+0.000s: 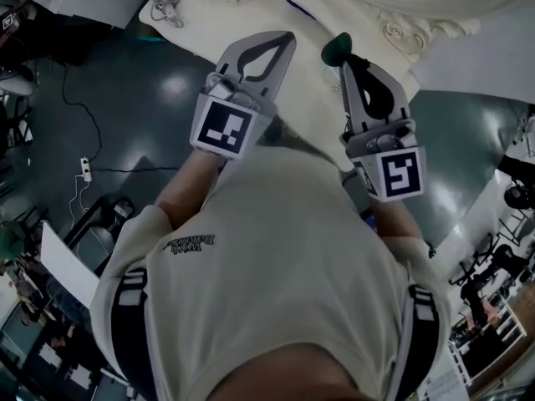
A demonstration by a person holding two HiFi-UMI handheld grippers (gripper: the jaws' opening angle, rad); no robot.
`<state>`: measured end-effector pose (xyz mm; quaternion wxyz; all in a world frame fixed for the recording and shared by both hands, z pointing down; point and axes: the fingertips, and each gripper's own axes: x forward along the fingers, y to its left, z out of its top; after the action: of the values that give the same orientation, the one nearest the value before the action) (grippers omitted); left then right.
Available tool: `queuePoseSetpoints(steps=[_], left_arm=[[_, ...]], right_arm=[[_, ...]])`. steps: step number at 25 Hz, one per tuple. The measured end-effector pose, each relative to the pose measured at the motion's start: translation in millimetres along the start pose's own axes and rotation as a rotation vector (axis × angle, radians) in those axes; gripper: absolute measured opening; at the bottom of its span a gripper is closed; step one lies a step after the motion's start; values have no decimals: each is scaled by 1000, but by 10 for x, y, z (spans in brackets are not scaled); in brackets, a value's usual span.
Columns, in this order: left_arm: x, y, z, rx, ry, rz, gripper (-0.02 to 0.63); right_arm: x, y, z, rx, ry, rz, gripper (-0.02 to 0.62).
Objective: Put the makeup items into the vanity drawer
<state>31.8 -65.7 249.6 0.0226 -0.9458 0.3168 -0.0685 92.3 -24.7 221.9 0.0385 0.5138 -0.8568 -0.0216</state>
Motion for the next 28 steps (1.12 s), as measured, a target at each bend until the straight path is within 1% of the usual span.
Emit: queuePoseSetpoints(steps=[2,5,8,15,22,26,28], left_arm=[[145,-54,-27,0,4,-30,14],[397,-125,-99,8,-11,-76,14],[643,-171,-286,-21,19,-118,14],[1133,-349,-851,-58,138,-201,14],[1517,-553,-1599,-139,284,-278,14],[1644,-667,-2003,-150,362,-312,14],[1682,-702,-2192,-158,398,-325,14]], right_arm=[[4,-149,-81,10,27,-26,5],[16,-393,-257,35,68,-62,5],[45,-601,-500,62,117,-102,5],[3,-948,-1212,116,260,-172,6],[-31,-1082,-2124,264,427,-194,5],[-73,-1087,-2649,339,521,-196,5],[-72,-1064,-2875,359,563,-189,5]])
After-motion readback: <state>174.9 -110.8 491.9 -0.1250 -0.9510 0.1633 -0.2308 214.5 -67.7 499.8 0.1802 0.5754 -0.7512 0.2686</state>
